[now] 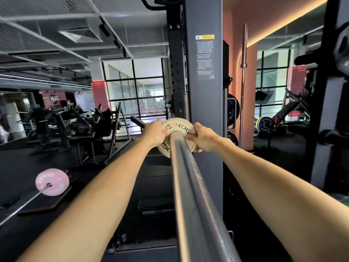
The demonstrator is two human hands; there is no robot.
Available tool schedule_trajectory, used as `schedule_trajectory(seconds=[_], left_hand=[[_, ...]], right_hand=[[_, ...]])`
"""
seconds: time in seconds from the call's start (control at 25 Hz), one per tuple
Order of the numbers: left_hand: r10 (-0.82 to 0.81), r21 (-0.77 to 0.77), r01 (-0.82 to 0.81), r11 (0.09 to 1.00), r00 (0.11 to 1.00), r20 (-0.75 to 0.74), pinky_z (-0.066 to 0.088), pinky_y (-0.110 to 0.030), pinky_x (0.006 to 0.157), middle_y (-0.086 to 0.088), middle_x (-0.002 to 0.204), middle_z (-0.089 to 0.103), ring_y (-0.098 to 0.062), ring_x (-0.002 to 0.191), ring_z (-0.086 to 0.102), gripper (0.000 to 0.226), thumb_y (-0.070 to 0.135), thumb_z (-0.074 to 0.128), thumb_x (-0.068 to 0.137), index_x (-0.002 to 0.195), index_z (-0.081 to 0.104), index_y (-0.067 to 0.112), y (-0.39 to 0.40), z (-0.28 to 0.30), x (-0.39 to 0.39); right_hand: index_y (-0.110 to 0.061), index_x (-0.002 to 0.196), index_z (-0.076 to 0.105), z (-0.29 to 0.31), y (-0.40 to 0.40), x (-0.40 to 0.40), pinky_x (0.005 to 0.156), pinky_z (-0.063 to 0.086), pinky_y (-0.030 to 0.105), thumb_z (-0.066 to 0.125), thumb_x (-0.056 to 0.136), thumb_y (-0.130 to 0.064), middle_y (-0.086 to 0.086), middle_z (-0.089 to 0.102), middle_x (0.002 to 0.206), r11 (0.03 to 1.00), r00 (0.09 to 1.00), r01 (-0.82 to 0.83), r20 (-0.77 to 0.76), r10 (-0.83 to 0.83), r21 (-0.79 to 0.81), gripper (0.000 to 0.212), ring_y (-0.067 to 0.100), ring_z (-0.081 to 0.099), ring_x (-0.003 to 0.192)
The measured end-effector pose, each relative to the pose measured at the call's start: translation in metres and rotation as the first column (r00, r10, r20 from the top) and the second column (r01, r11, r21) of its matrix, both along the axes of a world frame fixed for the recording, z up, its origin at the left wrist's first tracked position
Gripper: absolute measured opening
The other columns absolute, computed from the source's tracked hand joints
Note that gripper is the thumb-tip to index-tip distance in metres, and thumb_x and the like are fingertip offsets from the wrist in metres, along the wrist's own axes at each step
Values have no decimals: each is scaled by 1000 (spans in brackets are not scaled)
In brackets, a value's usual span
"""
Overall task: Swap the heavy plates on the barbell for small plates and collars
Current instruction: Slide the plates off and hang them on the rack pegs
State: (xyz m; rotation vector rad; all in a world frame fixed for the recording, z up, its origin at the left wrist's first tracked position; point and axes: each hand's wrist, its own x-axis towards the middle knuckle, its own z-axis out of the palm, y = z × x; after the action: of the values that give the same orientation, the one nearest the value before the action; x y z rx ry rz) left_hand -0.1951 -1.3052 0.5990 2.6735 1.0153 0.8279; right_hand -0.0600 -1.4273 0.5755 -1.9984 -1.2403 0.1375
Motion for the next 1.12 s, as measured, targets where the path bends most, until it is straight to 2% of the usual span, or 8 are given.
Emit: schedule_trajectory(seconds=[0.08,0.24,0.4,0.56,0.72,0.88,1.0,1.12], left_hand=[[5,19,-5,1000,1000,-13,44,-36,86,-16,119,61,-34,110,56,31,27,58,96,117,56,6,-8,0,-8],[10,-15,-10,1000,1000,10,40,-33,82,-12,120,62,-31,110,56,29,27,58,95,117,56,9,-37,-2,-31],[50,-50,-50,998,999,13,40,-31,83,-12,121,62,-30,109,56,29,29,60,94,116,57,11,-73,-3,-60],[62,-72,-60,996,998,13,41,-32,89,-11,124,61,-28,112,56,35,28,59,95,125,57,10,-119,0,-89],[65,-101,-62,993,997,33,39,-31,82,-9,123,60,-21,99,53,35,26,58,95,127,55,11,-156,0,-117],[45,-98,-41,994,998,44,40,-32,82,-11,122,61,-25,105,56,34,26,59,95,125,56,10,-192,1,-146],[44,-76,-40,996,998,43,40,-33,80,-11,118,61,-24,99,54,29,26,59,95,119,57,9,-216,0,-166],[30,-67,-29,997,999,13,44,-36,84,-12,119,59,-28,104,56,29,27,59,95,118,56,10,-245,2,-190]], right_hand=[[-20,83,38,0,-11,-6,66,60,41,54,97,-31,14,66,83,1000,1000,-30,0,30,1,24,33,70,69],[-17,89,41,0,-41,-22,70,61,42,54,97,-29,16,69,89,996,996,-91,-4,91,25,19,34,72,77],[-12,100,43,-2,-74,-40,68,61,39,53,97,-31,14,68,90,987,987,-163,-5,163,11,22,28,73,73],[-13,98,43,-3,-113,-65,67,61,36,53,97,-31,13,68,90,980,980,-198,9,197,29,21,26,73,72],[-15,97,44,-4,-145,-91,67,61,36,54,97,-31,11,68,91,978,979,-205,18,205,35,19,25,73,71],[-17,93,44,-5,-179,-118,67,62,35,54,97,-31,11,68,92,977,978,-210,6,210,50,18,23,73,71],[-14,95,44,-6,-204,-136,67,62,35,53,97,-31,12,69,93,977,978,-207,2,207,46,19,24,73,72],[-12,98,44,-8,-234,-161,68,62,35,54,97,-32,12,69,93,979,980,-198,-30,199,43,22,24,74,72]])
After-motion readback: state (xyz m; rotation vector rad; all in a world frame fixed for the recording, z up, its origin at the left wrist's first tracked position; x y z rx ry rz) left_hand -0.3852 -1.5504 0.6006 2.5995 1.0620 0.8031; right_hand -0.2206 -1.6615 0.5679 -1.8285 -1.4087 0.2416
